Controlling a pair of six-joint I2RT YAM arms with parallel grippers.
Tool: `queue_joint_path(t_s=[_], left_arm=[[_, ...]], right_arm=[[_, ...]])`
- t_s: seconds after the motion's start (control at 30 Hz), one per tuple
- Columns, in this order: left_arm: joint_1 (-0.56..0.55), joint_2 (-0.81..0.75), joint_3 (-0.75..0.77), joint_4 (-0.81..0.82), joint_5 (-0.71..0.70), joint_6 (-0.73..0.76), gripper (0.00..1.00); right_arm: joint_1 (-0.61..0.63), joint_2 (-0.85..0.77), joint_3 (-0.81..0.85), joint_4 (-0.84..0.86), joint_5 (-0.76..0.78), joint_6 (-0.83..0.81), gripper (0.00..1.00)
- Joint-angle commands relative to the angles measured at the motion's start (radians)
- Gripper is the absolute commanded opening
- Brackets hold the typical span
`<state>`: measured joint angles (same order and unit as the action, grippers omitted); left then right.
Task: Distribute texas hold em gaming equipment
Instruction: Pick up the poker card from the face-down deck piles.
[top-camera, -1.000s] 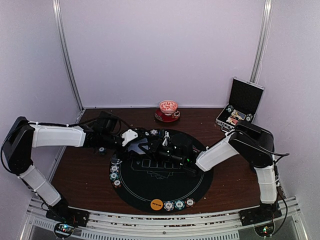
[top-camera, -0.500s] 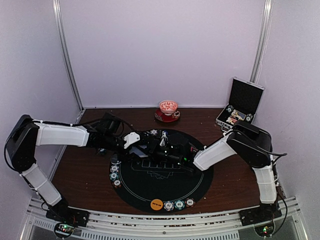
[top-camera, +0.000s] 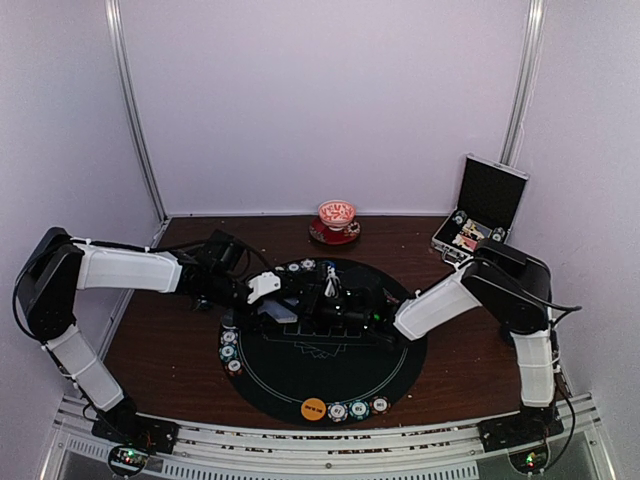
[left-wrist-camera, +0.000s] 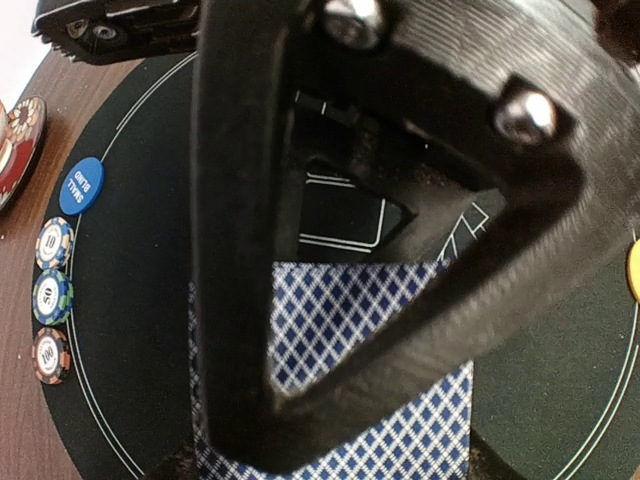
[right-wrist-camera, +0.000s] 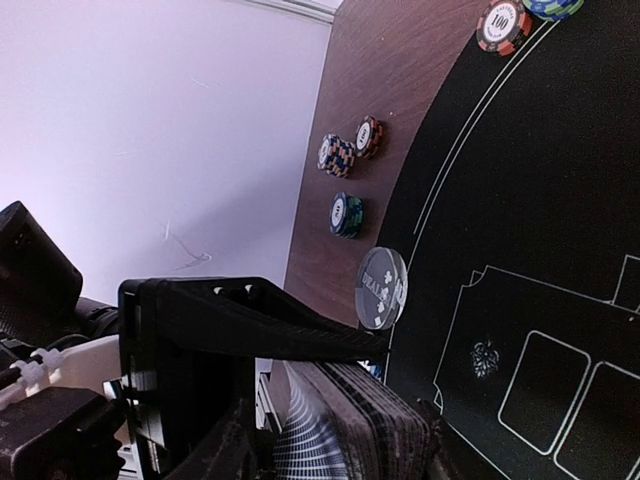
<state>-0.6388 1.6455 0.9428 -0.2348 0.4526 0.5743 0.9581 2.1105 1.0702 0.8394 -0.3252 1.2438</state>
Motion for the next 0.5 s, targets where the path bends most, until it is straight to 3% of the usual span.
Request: queue_joint_path(t_s=[0.0,0.33,0.47], left_arm=[[-0.007,-0.033,0.011,0.011,0.009,0.022,0.39],[-0.007,-0.047,-0.007,0.031,0.008,0.011,0.41],[-0.007,-0.047,-0.007,0.031,0.013,0.010,0.41]], right_arm=[[-0.013,-0.040,-0.024,0.026,-0.044,-0.027,0.52],[-0.011,-0.004,0.010,0.002,-0.088,-0.035,0.53],[-0.009,-0.005,0.022,-0.055,-0.069,-0.056,0.49]])
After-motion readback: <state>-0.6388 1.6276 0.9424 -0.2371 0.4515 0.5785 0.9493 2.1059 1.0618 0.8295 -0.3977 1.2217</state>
